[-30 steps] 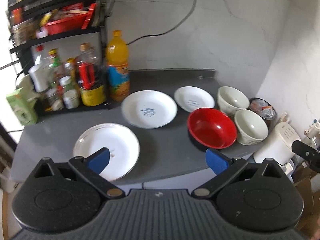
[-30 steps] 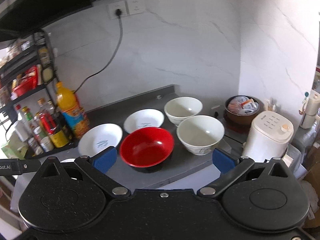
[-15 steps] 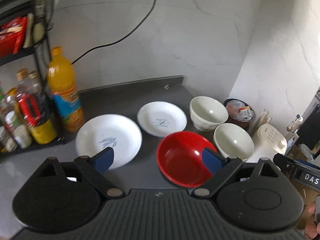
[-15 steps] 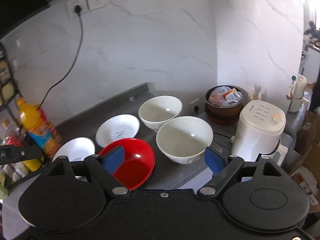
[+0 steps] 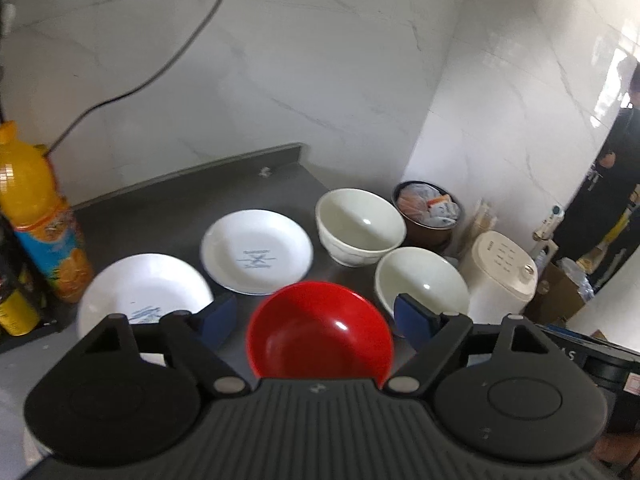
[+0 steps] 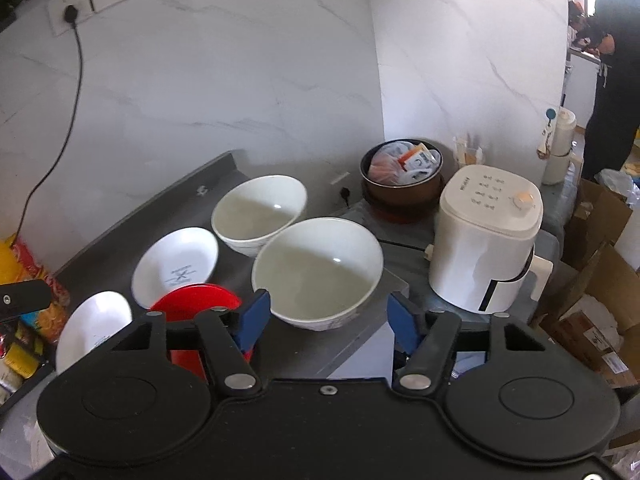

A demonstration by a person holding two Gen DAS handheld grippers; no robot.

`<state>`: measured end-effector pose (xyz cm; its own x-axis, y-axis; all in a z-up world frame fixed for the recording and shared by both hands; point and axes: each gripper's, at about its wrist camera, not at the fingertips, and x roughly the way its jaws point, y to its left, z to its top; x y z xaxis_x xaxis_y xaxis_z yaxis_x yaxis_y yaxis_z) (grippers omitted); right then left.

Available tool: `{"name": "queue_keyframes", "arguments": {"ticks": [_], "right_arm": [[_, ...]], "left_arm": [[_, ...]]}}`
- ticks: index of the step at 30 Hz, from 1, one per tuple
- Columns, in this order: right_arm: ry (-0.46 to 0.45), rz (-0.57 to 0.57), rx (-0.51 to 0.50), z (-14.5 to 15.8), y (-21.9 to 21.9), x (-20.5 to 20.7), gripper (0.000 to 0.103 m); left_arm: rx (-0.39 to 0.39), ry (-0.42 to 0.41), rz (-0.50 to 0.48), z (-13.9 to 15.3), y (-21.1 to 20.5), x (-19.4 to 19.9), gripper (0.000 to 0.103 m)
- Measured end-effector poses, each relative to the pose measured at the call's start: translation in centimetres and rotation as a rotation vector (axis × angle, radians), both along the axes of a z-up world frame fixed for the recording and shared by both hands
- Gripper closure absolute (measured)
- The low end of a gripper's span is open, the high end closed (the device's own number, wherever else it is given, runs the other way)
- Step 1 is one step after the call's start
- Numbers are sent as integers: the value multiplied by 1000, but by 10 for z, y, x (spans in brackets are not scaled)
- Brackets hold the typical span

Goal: Organize plates and bowls
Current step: 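Close both grippers on the rim of the larger white bowl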

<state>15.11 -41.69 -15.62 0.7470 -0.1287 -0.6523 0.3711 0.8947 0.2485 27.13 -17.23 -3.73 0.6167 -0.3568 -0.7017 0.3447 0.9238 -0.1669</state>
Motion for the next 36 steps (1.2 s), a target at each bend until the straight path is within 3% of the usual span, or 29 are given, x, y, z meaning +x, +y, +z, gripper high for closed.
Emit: {"name": "queue_keyframes", "arguments": {"ticks": [6, 10, 18, 24, 28, 36], "right_arm": [[19, -11, 58, -19, -20, 16, 51], [41, -1, 98, -35, -37, 34, 62], [96, 69, 153, -63, -71, 76, 67], [143, 156, 201, -90, -90, 105, 77], [170, 187, 221, -100, -100, 121, 77], [213, 239, 261, -116, -120, 143, 84]], "left_arm": [[-6, 47, -26, -18, -30, 25, 31], [-6, 95, -31, -35, -52, 43, 41], [17, 161, 11, -67, -98, 77, 52], [49, 246, 60, -97, -121, 104, 63], [57, 287, 76, -114, -136, 117, 74], [77, 347, 106, -135, -157, 133, 80]]}}
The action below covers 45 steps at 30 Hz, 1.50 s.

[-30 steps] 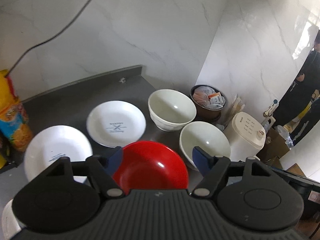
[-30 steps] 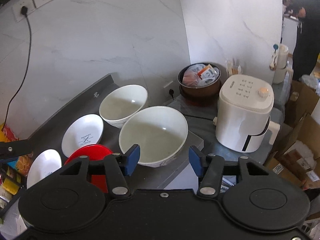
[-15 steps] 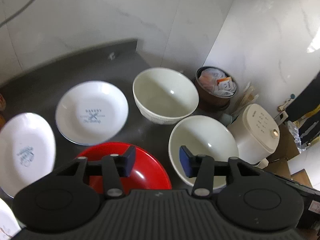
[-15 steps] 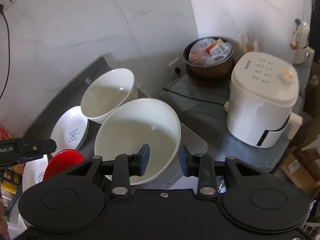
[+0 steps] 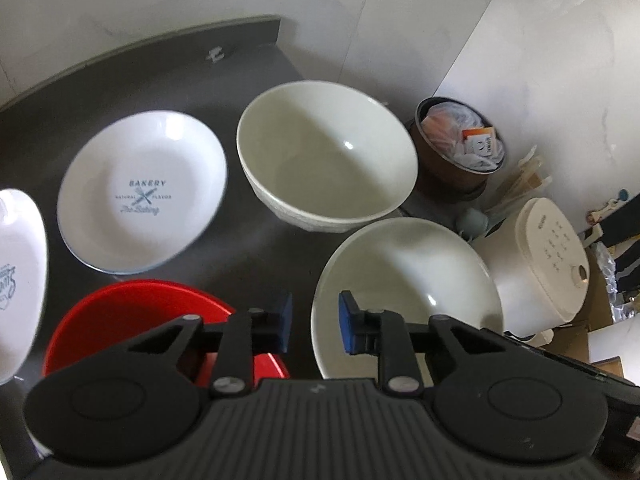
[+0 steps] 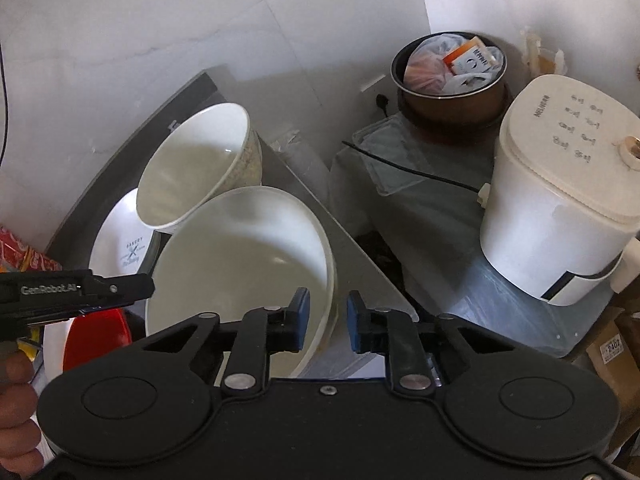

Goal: Organize plates and bowls
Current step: 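Close both grippers on the rim of the larger white bowl, then carry the white bowl with both grippers and lower it into the red bowl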

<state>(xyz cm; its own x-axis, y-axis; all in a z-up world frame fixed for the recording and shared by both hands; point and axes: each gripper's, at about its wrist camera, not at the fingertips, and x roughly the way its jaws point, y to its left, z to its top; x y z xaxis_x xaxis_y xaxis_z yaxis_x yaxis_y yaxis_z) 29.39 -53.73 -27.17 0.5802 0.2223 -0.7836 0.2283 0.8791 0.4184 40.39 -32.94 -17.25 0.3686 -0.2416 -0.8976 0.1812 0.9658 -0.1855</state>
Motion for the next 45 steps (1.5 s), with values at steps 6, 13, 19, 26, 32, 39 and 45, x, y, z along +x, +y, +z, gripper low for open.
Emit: {"name": "queue_keyframes", "arguments": {"ticks": [6, 13, 19, 26, 32, 39, 45], "right_arm": [[7, 39, 32, -5, -5, 7, 93], [-25, 56, -17, 4, -5, 5, 94], [-61, 39, -32, 24, -2, -4, 94], [-152, 19, -72, 63, 14, -21, 95], [-208, 35, -92, 87, 38, -28, 94], [-233, 92, -86, 97, 65, -25, 94], [-230, 144, -86, 97, 91, -24, 94]], "left_arm": [[-2, 64, 30, -16, -8, 9, 87], [-19, 119, 97, -25, -4, 13, 99], [-33, 79, 92, -3, 1, 5, 99], [-110, 18, 93, 35, 23, -5, 99], [-158, -9, 137, 58, 55, -15, 99], [-173, -27, 184, 71, 92, -24, 99], [-161, -19, 228, 73, 119, -32, 99]]}}
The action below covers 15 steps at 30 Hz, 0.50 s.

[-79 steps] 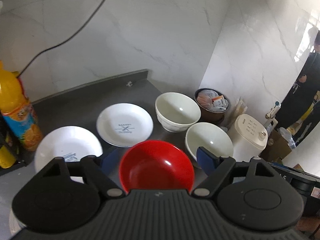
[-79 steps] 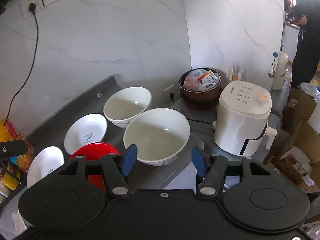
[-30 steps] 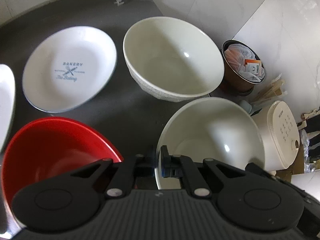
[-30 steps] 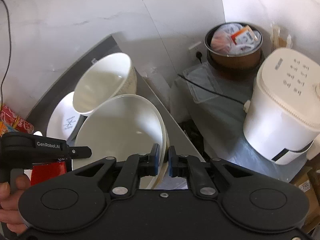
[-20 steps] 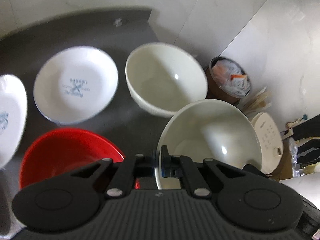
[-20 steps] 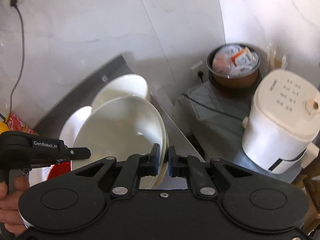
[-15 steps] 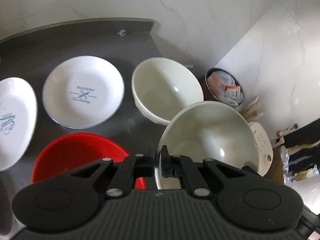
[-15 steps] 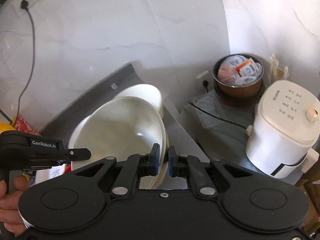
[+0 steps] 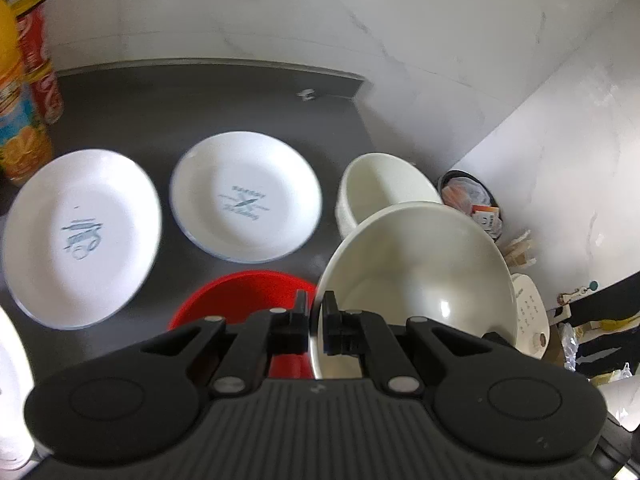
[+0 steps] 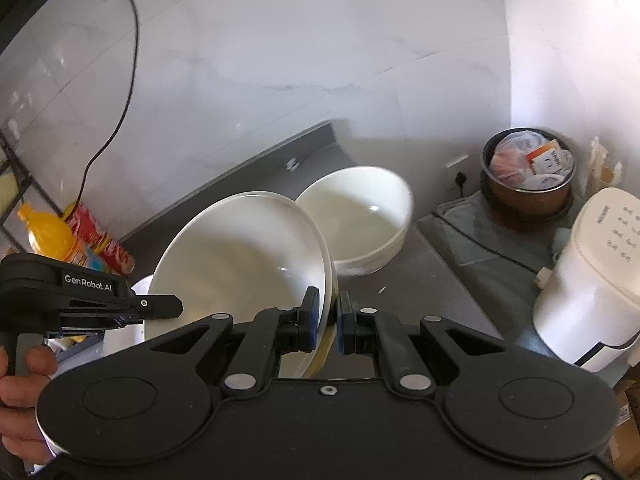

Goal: Organize plates and bowls
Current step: 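Carry the white bowl with both grippers and lower it into the red bowl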

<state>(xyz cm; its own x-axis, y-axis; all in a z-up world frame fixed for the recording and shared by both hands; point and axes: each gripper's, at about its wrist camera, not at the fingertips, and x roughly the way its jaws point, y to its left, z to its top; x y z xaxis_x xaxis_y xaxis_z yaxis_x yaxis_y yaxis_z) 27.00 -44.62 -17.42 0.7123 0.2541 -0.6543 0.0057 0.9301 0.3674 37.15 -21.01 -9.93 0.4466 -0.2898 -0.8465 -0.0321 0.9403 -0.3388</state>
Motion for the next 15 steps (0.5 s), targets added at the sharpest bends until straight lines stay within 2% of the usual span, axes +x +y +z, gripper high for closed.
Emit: {"name": "queue_keyframes", "arguments": {"ticks": [7, 15], "right_arm": [[28, 62, -4, -8, 22, -6, 94], [78, 116, -30, -21, 45, -4, 94]], "left_arm": [[-1, 37, 48, -11, 29, -10, 99], [21, 78, 86, -34, 43, -23, 99]]}}
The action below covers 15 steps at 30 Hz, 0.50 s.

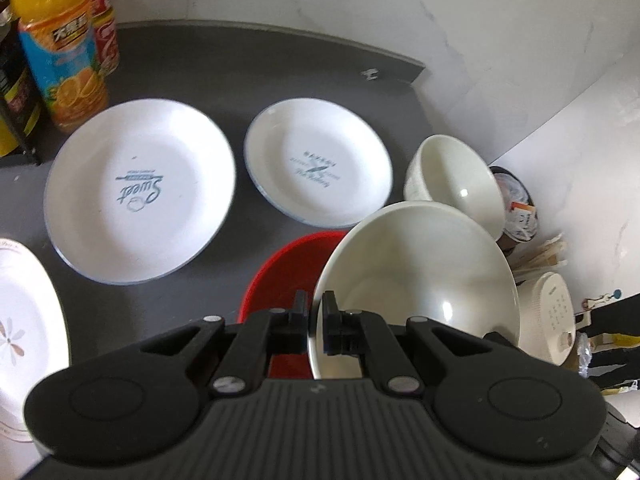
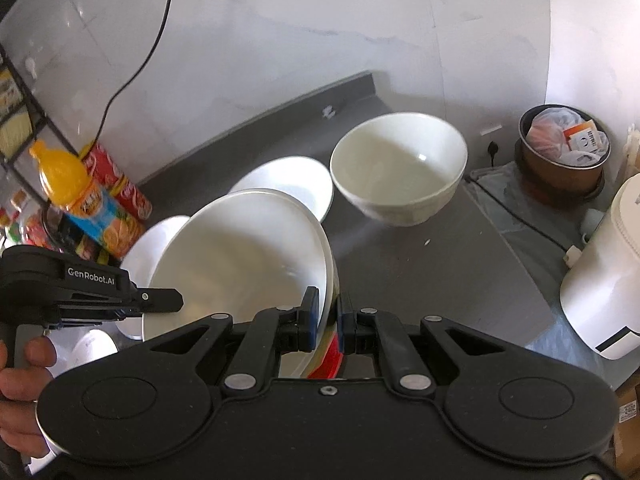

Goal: Organize plates and bowls
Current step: 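Carry the white bowl with both grippers and lower it into the red bowl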

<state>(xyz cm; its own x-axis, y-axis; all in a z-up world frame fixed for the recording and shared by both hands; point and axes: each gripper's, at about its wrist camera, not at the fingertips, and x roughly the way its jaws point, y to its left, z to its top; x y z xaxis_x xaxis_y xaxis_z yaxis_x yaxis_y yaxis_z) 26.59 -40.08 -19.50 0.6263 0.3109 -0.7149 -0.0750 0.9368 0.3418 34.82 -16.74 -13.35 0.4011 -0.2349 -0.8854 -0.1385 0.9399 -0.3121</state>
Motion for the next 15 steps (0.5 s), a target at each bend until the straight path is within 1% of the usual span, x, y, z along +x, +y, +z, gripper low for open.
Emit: {"name": "queue_keyframes", "arguments": {"ticks": [8, 15], "right_arm": [[30, 27, -47, -15, 14, 3, 94], [46, 55, -81, -23, 21, 10, 94]], "left_arm": [[5, 40, 25, -20, 3, -5, 99], [35, 55, 35, -33, 0, -3, 98]]}}
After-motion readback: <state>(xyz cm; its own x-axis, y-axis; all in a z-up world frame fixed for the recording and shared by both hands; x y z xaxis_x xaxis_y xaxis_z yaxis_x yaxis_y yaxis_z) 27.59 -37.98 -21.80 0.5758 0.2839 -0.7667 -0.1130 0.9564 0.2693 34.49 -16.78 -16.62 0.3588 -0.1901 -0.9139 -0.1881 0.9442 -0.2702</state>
